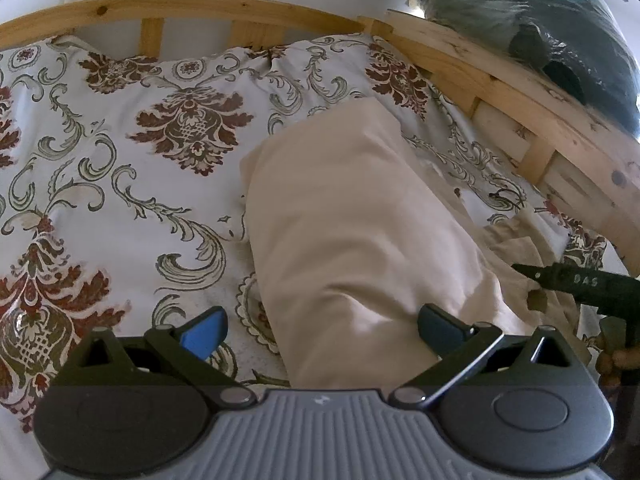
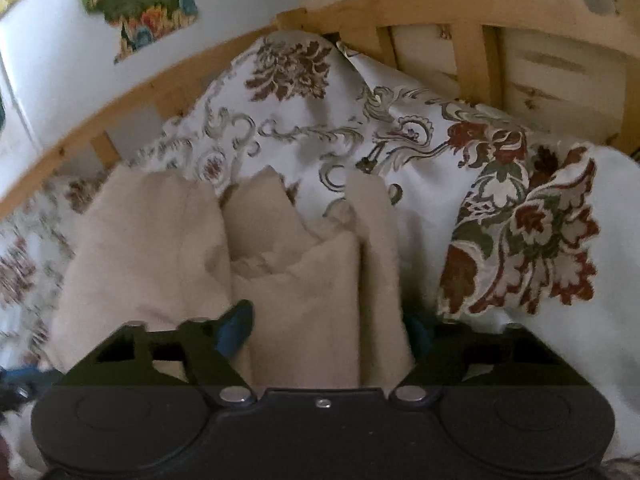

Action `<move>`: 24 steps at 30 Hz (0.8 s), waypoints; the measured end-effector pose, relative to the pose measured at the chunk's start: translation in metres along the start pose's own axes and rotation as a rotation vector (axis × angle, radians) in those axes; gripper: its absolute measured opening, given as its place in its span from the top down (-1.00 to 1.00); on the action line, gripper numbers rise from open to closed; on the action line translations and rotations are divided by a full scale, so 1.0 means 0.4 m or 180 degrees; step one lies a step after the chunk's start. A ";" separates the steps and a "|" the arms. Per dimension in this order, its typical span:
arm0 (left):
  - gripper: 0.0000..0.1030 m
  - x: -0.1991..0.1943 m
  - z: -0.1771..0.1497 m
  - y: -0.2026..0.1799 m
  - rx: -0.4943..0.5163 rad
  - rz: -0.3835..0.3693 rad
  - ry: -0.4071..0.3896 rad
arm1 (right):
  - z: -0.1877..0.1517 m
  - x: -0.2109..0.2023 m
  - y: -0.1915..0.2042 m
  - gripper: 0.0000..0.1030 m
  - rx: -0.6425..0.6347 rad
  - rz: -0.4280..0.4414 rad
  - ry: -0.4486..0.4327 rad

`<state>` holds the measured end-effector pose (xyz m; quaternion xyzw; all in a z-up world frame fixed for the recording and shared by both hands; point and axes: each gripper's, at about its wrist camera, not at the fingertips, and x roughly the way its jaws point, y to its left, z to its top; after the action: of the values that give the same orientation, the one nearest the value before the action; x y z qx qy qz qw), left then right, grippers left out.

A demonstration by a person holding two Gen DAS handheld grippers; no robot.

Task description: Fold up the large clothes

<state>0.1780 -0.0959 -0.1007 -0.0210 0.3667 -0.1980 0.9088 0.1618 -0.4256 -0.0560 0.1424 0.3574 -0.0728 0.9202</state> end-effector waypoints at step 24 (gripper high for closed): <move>-0.80 0.190 0.042 0.243 -0.1439 -0.1486 0.0608 | -0.026 0.023 0.001 -0.46 0.0120 0.0093 -0.0036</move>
<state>0.2724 -0.0367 -0.1565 -0.2867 0.4702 -0.3156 0.7727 0.1621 -0.4221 -0.0693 0.1644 0.3487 -0.0669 0.9203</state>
